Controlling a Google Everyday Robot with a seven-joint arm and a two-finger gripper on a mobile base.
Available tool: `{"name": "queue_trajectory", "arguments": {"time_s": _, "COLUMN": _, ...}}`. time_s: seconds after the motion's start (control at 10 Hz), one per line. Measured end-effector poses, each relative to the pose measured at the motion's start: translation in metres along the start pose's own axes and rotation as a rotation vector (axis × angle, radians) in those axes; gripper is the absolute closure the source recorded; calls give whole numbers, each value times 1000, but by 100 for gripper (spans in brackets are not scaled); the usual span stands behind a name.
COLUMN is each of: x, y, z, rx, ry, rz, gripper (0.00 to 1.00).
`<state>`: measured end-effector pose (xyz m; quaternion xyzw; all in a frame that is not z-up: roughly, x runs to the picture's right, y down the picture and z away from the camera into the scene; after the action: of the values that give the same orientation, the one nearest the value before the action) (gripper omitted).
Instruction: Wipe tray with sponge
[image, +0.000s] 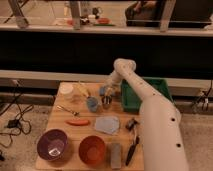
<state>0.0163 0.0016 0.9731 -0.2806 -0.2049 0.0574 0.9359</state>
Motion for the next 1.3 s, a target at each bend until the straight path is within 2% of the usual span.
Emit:
{"name": "queue_trajectory", "arguments": {"time_s": 0.6, "x": -26, "y": -1, "z": -5, "rx": 47, "ry": -36, "rz": -64, "gripper": 100}}
{"name": "queue_trajectory", "arguments": {"time_s": 1.1, "x": -45, "y": -12, "z": -47, "rx": 144, "ry": -64, "rz": -111, "gripper": 100}}
{"name": "queue_trajectory", "arguments": {"time_s": 1.3, "x": -47, "y": -14, "z": -63, "rx": 181, "ry": -70, "rz": -120, "gripper": 100}}
